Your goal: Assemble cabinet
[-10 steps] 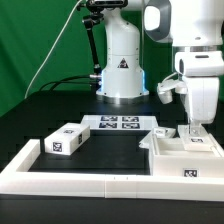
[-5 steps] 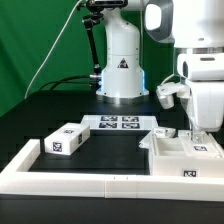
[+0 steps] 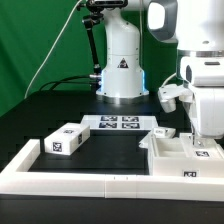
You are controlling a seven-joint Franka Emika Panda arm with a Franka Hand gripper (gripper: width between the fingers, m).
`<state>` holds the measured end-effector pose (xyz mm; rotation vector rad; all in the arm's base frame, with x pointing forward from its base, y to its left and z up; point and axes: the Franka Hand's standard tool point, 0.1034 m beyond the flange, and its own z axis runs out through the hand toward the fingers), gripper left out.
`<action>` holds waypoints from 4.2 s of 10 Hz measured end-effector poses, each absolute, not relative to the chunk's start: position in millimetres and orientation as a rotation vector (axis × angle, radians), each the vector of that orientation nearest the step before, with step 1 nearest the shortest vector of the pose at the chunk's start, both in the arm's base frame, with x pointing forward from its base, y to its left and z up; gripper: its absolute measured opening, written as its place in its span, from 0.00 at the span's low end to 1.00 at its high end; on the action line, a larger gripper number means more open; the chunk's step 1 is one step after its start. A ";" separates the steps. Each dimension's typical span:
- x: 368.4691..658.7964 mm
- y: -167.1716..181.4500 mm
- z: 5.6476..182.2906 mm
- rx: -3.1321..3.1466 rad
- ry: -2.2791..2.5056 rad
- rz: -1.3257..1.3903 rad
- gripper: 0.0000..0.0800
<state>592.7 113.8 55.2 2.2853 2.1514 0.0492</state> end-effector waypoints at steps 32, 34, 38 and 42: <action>464.3 80.5 54.1 2.641 1.668 0.084 1.00; 445.2 76.1 44.1 2.655 1.671 0.058 1.00; 427.2 67.9 24.2 2.665 1.694 0.075 1.00; 416.8 83.5 8.8 2.666 1.725 0.115 0.82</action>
Offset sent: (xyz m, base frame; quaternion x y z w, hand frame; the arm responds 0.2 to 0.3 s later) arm -0.0184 -0.0154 0.0200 -0.0137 -0.0370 -0.0284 0.9988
